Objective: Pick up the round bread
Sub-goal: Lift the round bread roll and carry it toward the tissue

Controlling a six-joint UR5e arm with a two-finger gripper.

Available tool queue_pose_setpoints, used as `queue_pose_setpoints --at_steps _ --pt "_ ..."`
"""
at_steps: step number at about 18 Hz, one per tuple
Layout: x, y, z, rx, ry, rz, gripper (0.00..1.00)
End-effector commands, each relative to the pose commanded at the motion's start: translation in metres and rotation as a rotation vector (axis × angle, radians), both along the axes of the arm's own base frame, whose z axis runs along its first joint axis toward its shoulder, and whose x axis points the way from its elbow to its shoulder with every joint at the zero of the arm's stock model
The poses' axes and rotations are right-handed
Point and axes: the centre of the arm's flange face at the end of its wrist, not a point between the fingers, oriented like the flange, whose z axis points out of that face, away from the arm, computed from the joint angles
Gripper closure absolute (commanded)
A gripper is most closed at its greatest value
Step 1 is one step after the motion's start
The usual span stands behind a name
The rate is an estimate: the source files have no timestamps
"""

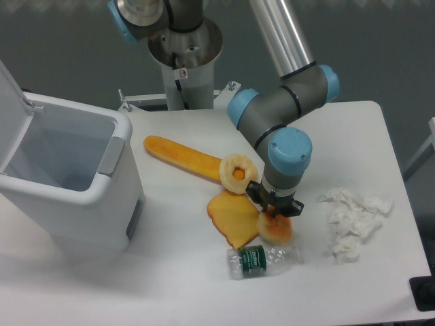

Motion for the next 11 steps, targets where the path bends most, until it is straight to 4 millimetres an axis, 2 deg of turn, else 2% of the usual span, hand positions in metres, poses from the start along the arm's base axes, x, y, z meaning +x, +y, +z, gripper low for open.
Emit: queue_pose_setpoints --at_steps 6,9,11 --pt "-0.031 0.016 0.062 0.039 0.091 -0.052 1.00" --pt "-0.058 0.003 0.100 0.009 0.058 -0.169 1.00" --pt "-0.069 0.001 0.129 -0.023 0.010 -0.232 1.00"
